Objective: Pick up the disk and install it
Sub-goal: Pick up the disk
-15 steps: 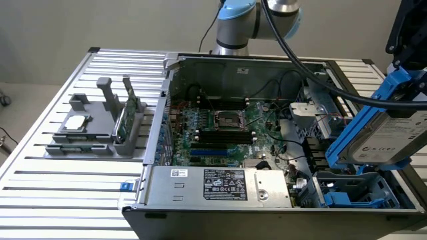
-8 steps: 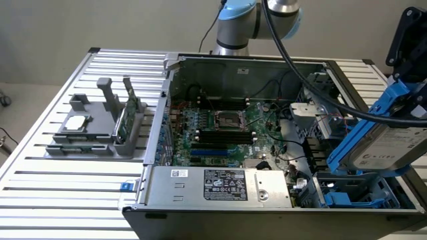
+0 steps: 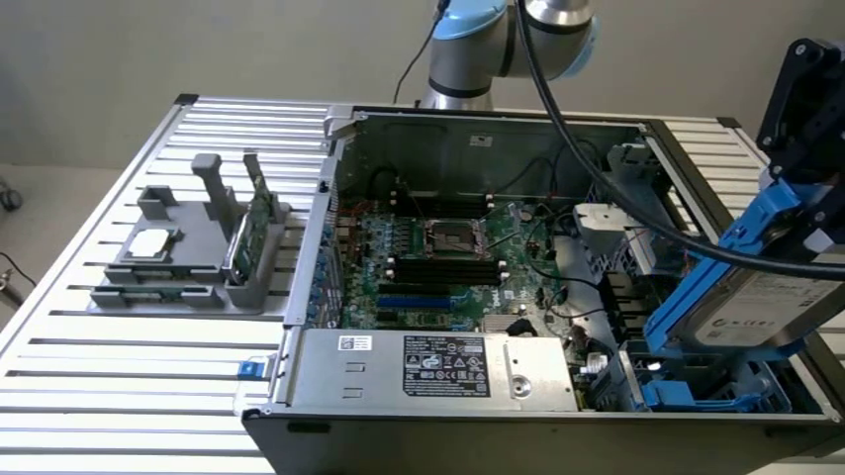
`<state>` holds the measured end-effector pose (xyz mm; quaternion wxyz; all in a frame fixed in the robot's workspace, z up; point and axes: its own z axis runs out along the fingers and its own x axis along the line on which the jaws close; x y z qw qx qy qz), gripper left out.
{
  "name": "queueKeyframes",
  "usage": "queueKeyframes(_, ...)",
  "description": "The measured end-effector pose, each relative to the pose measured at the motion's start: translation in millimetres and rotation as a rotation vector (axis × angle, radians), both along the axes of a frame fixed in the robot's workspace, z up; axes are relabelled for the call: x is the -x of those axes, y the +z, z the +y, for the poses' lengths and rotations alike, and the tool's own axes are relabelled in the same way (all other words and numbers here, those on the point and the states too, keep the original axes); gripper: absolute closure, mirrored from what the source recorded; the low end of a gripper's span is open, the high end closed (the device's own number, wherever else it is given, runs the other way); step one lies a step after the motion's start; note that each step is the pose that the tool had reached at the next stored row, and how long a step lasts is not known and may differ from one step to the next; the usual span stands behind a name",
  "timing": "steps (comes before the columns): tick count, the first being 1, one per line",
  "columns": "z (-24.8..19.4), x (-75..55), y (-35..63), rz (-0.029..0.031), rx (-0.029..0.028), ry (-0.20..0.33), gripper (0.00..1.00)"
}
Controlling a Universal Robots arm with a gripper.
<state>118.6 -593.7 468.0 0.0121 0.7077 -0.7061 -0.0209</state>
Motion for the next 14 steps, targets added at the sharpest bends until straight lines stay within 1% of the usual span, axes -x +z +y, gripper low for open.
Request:
queueKeyframes(10,0.0,0.0,-17.2,0.0004,-0.0001,0.0,0.67)
queueKeyframes(14,0.0,-0.3,-19.9,0.0004,0.0,0.0,0.67)
